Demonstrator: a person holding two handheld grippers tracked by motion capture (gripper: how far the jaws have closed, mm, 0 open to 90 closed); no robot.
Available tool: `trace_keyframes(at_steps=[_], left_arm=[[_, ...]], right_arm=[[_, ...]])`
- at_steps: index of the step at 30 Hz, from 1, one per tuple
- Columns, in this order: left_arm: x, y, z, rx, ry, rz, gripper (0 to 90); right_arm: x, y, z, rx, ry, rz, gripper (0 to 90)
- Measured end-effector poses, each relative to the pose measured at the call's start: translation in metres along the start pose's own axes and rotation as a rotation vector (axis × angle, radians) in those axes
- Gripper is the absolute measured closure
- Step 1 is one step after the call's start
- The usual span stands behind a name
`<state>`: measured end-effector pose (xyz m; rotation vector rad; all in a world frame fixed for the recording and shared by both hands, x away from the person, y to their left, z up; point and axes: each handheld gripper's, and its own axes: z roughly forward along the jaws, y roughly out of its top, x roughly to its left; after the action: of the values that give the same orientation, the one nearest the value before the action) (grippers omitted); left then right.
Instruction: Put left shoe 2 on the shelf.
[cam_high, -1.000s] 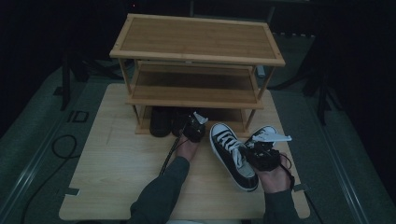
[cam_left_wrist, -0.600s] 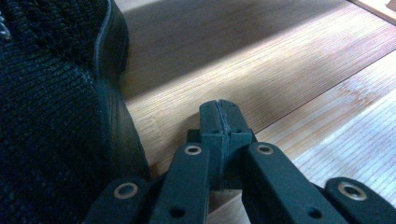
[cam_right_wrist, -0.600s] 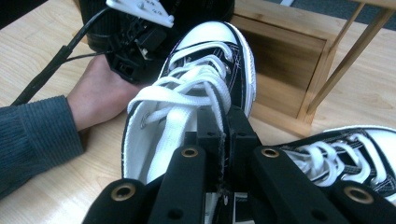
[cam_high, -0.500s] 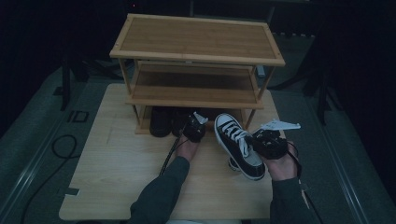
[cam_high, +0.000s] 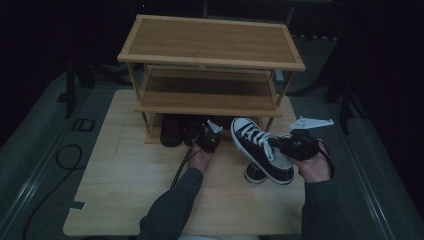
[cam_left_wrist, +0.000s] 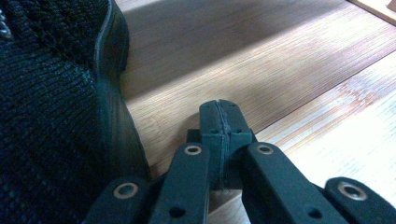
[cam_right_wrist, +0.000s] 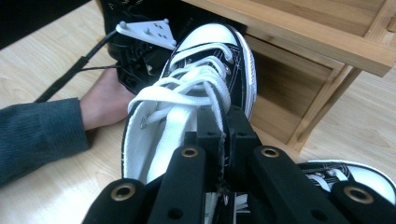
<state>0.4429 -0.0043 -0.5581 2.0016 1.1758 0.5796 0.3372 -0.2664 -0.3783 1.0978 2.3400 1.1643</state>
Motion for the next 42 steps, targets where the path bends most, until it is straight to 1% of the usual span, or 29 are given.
trace_keyframes(at_steps=[1,3,8,11,13,14,18,21,24,26,32,33,35,36,37,42], left_arm=[[0.0,0.0,0.0,-0.001,0.0,-0.001,89.8],[0.0,0.0,0.0,-0.001,-0.001,-0.002,89.7],[0.0,0.0,0.0,-0.001,0.0,-0.002,89.7],[0.0,0.0,0.0,-0.008,0.002,-0.011,89.8],[0.0,0.0,0.0,-0.008,0.0,-0.011,89.7],[0.0,0.0,0.0,-0.003,-0.002,-0.004,89.7],[0.0,0.0,0.0,-0.002,-0.001,-0.005,89.8],[0.0,0.0,0.0,-0.007,-0.001,-0.012,89.8],[0.0,0.0,0.0,-0.002,-0.001,-0.006,89.8],[0.001,0.0,0.0,0.002,-0.003,-0.002,89.8],[0.001,0.0,0.0,0.005,-0.008,-0.001,89.8],[0.001,0.0,0.0,0.004,-0.001,0.0,89.8],[0.001,0.0,0.0,0.003,-0.004,0.0,89.8],[0.001,0.0,0.0,0.002,-0.006,0.001,89.7],[0.001,0.0,-0.001,0.003,0.004,-0.002,89.8],[0.001,0.0,-0.001,0.003,0.003,-0.002,89.7]], right_arm=[[0.0,0.0,0.0,0.0,0.0,0.0,87.1],[-0.003,0.001,-0.001,0.0,0.023,0.005,87.1],[-0.004,0.005,-0.005,0.006,0.044,-0.012,87.1],[-0.004,0.008,-0.008,0.001,0.054,-0.014,87.0],[-0.004,0.011,-0.01,0.004,0.061,-0.022,87.0],[-0.004,0.012,-0.01,0.005,0.065,-0.029,87.0],[-0.004,0.015,-0.013,0.01,0.073,-0.035,87.1],[0.0,0.017,-0.015,0.017,0.087,-0.051,87.0],[0.004,0.018,-0.018,0.019,0.104,-0.068,87.1],[0.008,0.019,-0.021,0.012,0.118,-0.077,87.1],[0.016,0.026,-0.027,-0.001,0.136,-0.095,87.0],[0.017,0.027,-0.027,-0.002,0.139,-0.097,87.0],[0.018,0.028,-0.027,-0.003,0.143,-0.099,87.0],[0.018,0.03,-0.028,-0.007,0.144,-0.103,87.0],[0.019,0.033,-0.03,-0.018,0.147,-0.105,87.0],[0.018,0.038,-0.033,-0.042,0.155,-0.1,87.0]])
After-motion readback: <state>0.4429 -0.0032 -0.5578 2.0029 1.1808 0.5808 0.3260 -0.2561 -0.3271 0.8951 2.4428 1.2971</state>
